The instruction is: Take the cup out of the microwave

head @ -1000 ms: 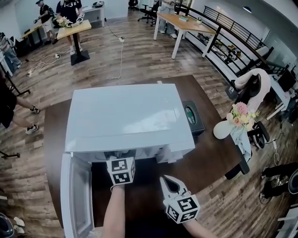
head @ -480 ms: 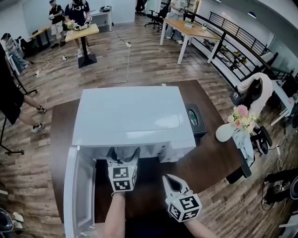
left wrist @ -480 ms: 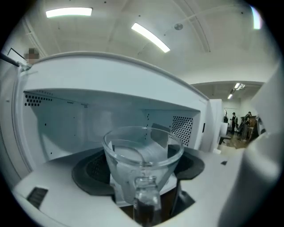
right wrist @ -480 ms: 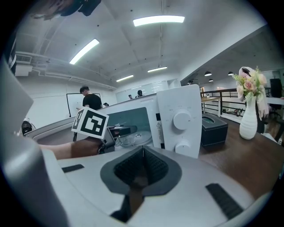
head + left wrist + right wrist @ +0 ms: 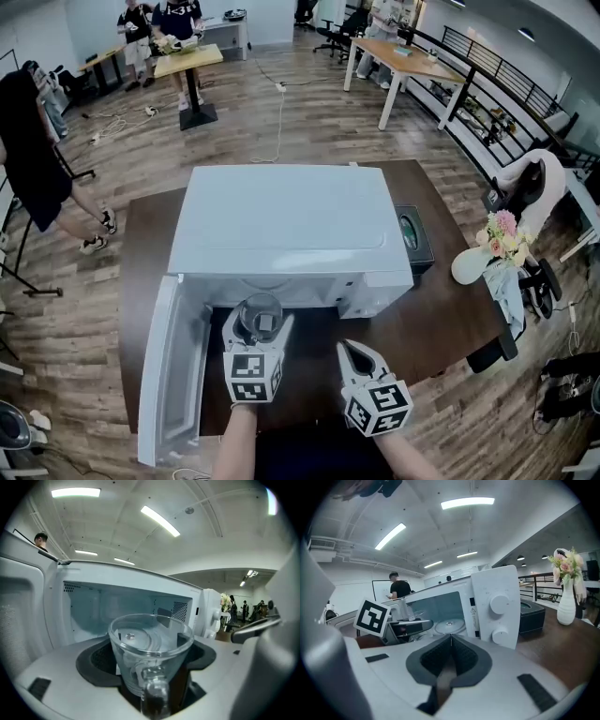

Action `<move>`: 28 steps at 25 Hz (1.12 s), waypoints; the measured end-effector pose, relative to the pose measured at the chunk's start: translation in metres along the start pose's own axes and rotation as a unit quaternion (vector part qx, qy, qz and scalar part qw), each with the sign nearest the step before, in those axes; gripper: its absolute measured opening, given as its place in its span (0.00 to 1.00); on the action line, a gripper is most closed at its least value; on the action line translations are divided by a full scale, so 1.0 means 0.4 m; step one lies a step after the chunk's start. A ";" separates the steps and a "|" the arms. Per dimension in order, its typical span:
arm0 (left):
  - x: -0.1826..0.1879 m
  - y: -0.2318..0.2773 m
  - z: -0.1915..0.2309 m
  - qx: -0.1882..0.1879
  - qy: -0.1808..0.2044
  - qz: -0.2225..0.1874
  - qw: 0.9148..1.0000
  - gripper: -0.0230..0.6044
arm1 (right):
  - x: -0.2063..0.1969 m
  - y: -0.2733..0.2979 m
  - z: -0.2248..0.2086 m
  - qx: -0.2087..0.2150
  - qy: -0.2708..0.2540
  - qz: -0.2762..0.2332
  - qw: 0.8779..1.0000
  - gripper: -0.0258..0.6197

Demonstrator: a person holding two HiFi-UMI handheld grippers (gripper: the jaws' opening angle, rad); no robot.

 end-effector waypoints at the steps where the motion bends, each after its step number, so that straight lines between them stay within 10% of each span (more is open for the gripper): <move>1: -0.005 -0.013 0.002 0.000 0.000 -0.001 1.000 0.65 | -0.001 0.004 0.003 0.002 0.000 0.001 1.000 0.03; 28: -0.090 -0.285 0.005 -0.009 -0.021 -0.011 1.000 0.65 | 0.055 -0.006 0.081 0.027 -0.072 -0.041 0.996 0.03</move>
Point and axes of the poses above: the fingertips, and each gripper's own axes: y forward along the fingers, z to its left, x out of its top, the point moved 6 cm from there along -y, backward along the fingers, and after that the axes turned 12 degrees about z, right-handed, at the moved point
